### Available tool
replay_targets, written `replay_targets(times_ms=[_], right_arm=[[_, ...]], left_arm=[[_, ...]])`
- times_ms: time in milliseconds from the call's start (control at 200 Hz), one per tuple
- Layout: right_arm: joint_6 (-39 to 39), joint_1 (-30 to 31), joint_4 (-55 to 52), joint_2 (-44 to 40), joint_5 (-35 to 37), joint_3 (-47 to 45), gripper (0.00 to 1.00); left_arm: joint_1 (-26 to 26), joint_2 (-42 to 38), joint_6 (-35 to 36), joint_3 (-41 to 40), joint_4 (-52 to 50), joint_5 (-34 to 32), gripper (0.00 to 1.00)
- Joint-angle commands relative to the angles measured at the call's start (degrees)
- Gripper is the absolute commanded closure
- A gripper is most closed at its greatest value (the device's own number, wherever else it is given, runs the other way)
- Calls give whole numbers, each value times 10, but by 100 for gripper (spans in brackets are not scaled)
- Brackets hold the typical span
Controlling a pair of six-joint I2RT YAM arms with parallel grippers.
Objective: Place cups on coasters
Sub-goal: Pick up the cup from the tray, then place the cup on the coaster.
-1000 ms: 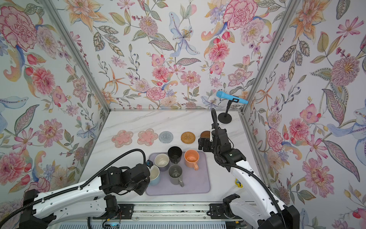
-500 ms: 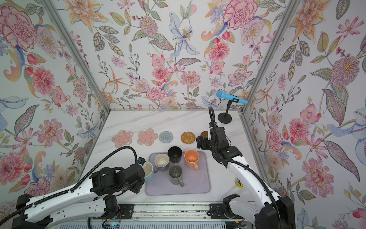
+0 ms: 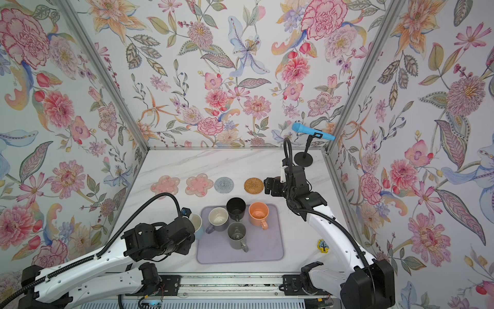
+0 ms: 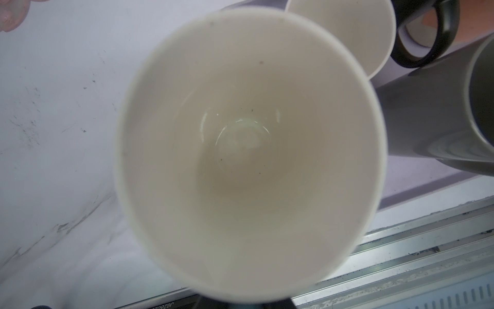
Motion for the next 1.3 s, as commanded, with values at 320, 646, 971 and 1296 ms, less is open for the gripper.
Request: replay_targets(times_ms=[320, 646, 971, 1296], right_arm=[[-5, -11, 13, 23, -17, 27, 8], [-3, -19, 22, 45, -27, 38, 7], [-5, -23, 21, 64, -34, 46, 8], [-4, -32, 22, 61, -35, 45, 7]], left_arm=[[121, -6, 36, 20, 44, -27, 100], [200, 30, 92, 42, 67, -25, 100], [308, 59, 154, 58, 89, -3, 100], [412, 97, 220, 59, 126, 41, 100]])
